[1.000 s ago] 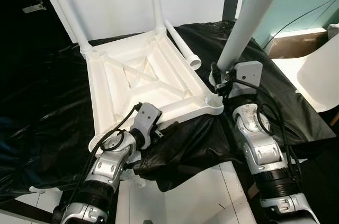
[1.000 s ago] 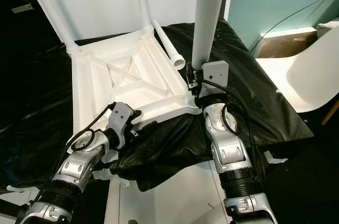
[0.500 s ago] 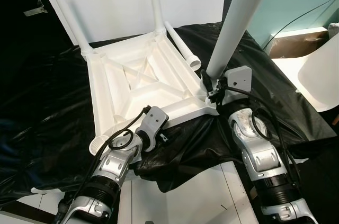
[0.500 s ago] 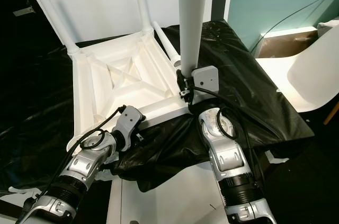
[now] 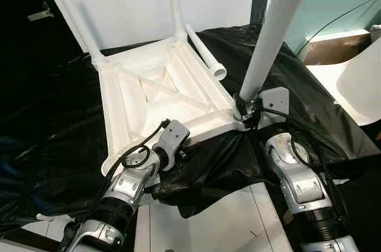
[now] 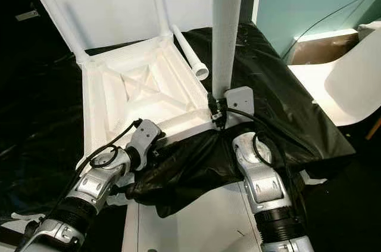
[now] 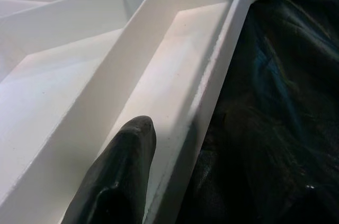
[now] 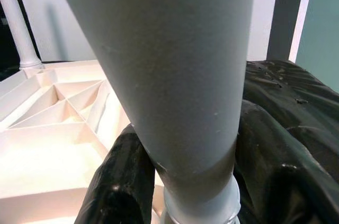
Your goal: Building children table
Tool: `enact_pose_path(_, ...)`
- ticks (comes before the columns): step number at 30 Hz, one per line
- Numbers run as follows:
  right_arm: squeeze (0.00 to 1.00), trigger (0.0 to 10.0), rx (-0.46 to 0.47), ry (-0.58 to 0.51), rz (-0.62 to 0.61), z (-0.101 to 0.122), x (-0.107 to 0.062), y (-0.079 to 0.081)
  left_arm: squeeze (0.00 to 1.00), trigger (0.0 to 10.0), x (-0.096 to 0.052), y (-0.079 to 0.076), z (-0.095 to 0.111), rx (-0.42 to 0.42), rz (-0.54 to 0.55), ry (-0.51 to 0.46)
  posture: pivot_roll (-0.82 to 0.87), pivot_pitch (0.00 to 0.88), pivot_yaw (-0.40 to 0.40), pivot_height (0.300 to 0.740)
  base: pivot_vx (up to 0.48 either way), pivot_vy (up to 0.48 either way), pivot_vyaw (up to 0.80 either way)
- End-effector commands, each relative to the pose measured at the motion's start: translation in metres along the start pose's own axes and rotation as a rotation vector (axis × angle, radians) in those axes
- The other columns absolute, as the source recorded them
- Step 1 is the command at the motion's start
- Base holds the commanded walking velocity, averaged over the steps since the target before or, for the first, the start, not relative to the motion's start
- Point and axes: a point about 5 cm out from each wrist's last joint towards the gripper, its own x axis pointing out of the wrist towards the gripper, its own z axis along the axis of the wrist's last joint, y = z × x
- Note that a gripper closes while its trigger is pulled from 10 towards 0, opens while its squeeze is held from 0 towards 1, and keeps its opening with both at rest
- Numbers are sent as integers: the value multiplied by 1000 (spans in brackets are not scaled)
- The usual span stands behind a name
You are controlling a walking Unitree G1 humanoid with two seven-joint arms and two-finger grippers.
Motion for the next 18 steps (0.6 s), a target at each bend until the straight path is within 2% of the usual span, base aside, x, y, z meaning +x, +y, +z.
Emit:
enact_pose_path(1,0,10000,23,63,58,-10,-4,7,0,10000,0,-12,-10,-14,-156,42,-143,0,118,740,0,0,0)
enact_pose_path(10,0,10000,16,149,136,-23,-17,10,0,10000,0,-13,-10,-23,-164,43,-148,0,120,740,0,0,0)
enact_pose_path(12,0,10000,17,229,219,-34,-22,15,0,10000,0,-14,-10,-26,-168,44,-152,0,121,740,0,0,0)
enact_pose_path(17,0,10000,14,259,242,-38,-24,16,0,10000,0,-14,-10,-26,-168,44,-152,0,121,740,0,0,0)
enact_pose_path(18,0,10000,45,314,221,-44,-23,13,0,10000,1,-14,-9,-27,-169,42,-153,0,122,740,0,0,0)
